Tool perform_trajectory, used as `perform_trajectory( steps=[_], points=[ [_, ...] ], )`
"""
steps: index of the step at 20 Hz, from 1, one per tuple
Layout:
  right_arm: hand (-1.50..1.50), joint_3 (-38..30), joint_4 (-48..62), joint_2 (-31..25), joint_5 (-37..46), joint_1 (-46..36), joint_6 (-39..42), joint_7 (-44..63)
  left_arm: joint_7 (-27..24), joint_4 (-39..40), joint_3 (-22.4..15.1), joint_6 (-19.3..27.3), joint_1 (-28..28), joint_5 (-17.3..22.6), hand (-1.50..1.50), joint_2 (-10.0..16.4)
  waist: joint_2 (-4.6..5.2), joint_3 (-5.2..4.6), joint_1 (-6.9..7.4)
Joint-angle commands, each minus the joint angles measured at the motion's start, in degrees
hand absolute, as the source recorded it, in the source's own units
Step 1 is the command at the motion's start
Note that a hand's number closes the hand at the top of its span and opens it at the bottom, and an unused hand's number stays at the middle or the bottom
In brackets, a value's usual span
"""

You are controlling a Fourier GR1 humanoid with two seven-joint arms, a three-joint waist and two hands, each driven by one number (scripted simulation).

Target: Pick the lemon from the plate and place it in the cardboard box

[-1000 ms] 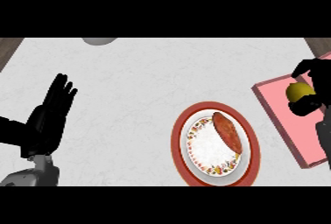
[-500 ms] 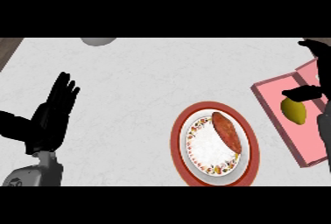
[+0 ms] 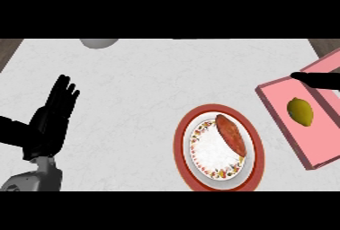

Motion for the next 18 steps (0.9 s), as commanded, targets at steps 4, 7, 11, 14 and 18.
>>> perform_trajectory(
  steps=[4,7,11,14,18],
  points=[
    [-1.50,-11.09,-3.49,1.77,-17.57,0.75,2.40,0.63,-0.41,1.29,2.12,-1.31,-0.76,2.19,0.00,0.95,0.07,-0.03,-0.24],
    [-1.50,-14.65,-1.02,-1.40,-22.88,1.07,4.11,-0.70,-4.00,3.93,1.45,-1.62,0.18,1.00,0.00,0.10,0.24,-0.05,0.16],
    [-1.50,-18.74,-2.34,-4.22,-28.27,8.57,6.75,-5.09,-2.64,2.00,0.69,-1.86,0.69,0.83,0.00,0.16,0.19,-0.04,0.14],
    [-1.50,-20.10,-6.51,-4.17,-31.81,10.92,6.94,-4.45,-7.76,5.58,1.72,-3.62,2.58,1.87,0.00,-0.34,0.16,-0.07,0.03],
    [-1.50,-21.31,-0.96,-5.84,-34.19,14.13,7.15,-10.00,0.58,-2.23,0.70,0.33,0.67,0.57,0.00,-0.43,0.18,-0.04,0.35]
  ],
)
